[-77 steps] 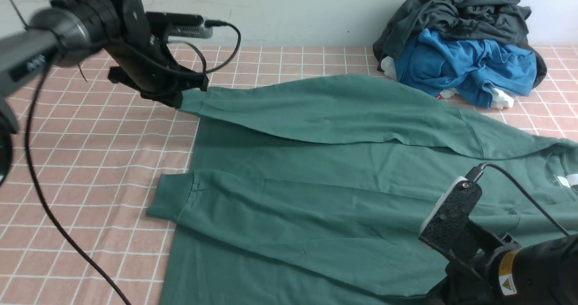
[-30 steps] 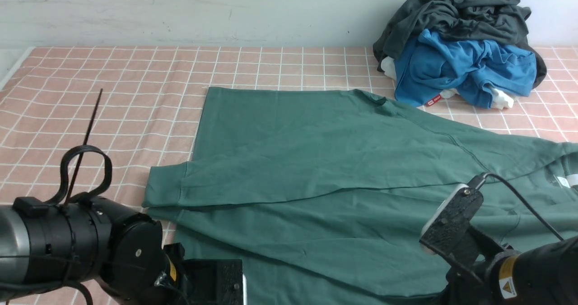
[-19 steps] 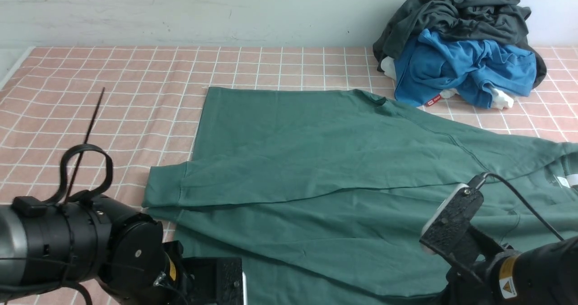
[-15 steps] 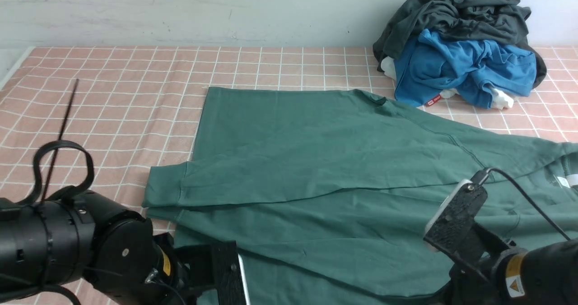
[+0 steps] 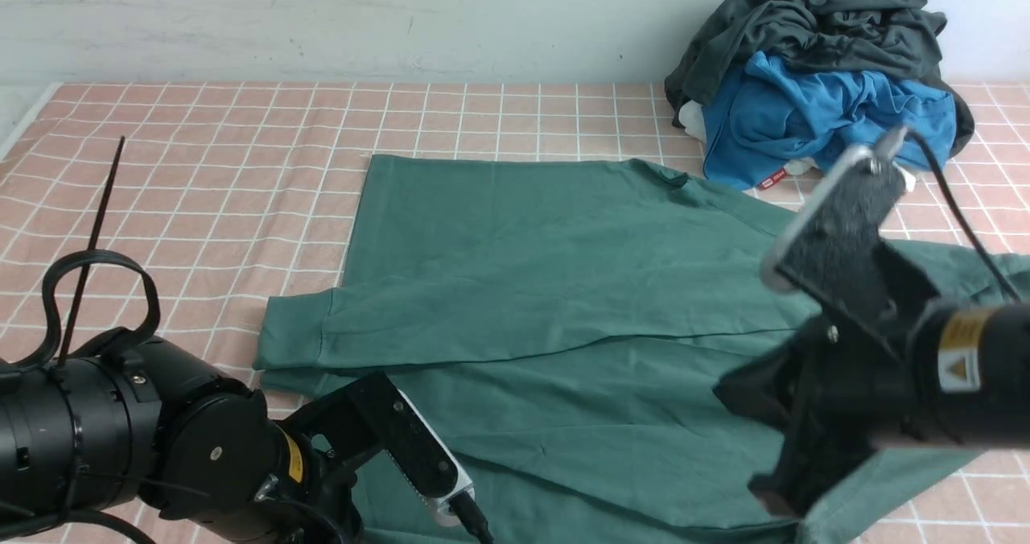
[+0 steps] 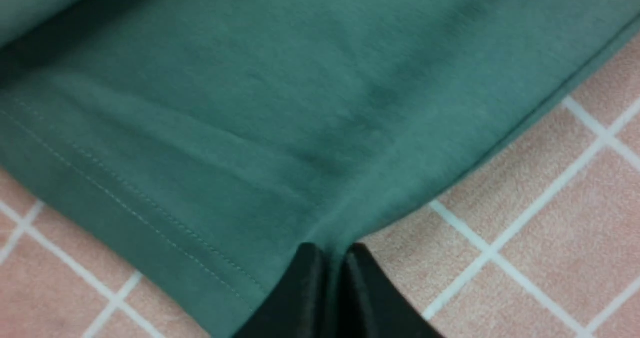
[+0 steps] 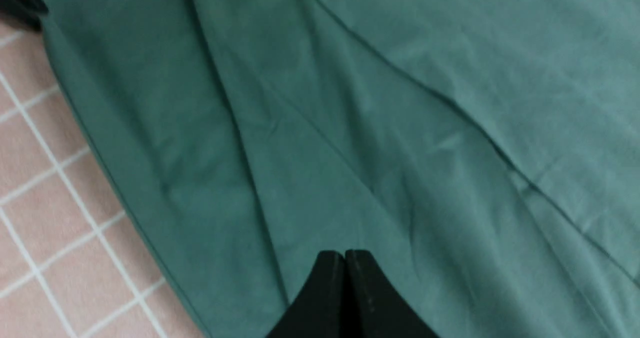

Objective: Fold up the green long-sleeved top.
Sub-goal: Use both arms simultaneously to clamp the lower edge of the clothing fabric

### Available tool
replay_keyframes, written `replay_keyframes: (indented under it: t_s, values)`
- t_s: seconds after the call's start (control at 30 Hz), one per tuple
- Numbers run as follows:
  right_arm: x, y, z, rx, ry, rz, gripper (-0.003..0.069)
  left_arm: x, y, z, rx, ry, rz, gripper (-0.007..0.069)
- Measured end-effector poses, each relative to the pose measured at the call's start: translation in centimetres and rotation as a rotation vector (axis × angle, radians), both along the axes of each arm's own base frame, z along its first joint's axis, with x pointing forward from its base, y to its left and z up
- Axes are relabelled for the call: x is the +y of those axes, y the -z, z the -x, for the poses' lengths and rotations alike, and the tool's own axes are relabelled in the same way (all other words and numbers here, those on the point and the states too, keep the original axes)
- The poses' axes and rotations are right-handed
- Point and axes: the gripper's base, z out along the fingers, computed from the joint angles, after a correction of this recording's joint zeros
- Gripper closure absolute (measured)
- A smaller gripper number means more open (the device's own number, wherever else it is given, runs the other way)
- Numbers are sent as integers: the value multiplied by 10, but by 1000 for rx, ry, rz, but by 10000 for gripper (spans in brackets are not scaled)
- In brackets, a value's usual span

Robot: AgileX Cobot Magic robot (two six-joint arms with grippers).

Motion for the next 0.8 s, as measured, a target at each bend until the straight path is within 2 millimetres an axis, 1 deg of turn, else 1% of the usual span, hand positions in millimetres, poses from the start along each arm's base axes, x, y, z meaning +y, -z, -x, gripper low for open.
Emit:
replay_keyframes:
  t_s: [0.07, 0.13, 0.23, 0.27, 0.3, 0.33, 0.37, 0.4, 0.43, 0.47, 0.5, 0.53, 0.57, 0.63, 0.67, 0.7, 0.73, 0.8]
  values:
    - [3, -6, -4, -9, 0, -11, 673, 0, 0, 0, -4, 13, -8, 535]
    - [7, -10, -8, -16, 2, -20, 673, 1, 3, -1, -1, 46, -28, 446]
    - [10, -6, -14, -17, 5, -27, 673, 1, 7, 0, 23, 85, -56, 323]
    - [11, -6, -14, -17, 5, -26, 673, 1, 8, 0, 26, 93, -60, 304]
    - [13, -3, -17, -16, 8, -28, 673, 2, 10, 2, 48, 131, -84, 230]
    - [14, -2, -19, -14, 9, -30, 673, 3, 11, 3, 58, 177, -102, 184]
    - [14, -1, -19, -14, 9, -29, 673, 3, 12, 3, 59, 186, -105, 178]
    - [15, 1, -20, -7, 10, -28, 673, 3, 14, 3, 61, 260, -126, 137]
    - [16, 2, -20, -3, 11, -28, 673, 3, 15, 3, 56, 319, -138, 125]
    - [16, 2, -21, -2, 11, -27, 673, 3, 15, 3, 56, 332, -141, 123]
    - [16, 2, -20, 9, 15, -36, 673, 2, 17, 4, 45, 437, -162, 114]
    - [17, 2, -20, 10, 15, -38, 673, 1, 17, 4, 45, 438, -162, 114]
    - [17, 3, -20, 26, 19, -46, 673, 0, 17, 5, 33, 520, -177, 120]
    - [17, 3, -18, 50, 24, -58, 673, -3, 17, 5, 12, 595, -186, 145]
    - [18, 4, -18, 59, 25, -61, 673, -5, 18, 5, 1, 621, -188, 172]
    - [18, 4, -18, 60, 25, -60, 673, -6, 18, 5, -4, 629, -189, 178]
    - [18, 4, -17, 71, 24, -60, 673, -8, 21, 4, -12, 656, -193, 239]
    - [18, 4, -16, 71, 17, -54, 673, -9, 23, 5, -4, 670, -201, 321]
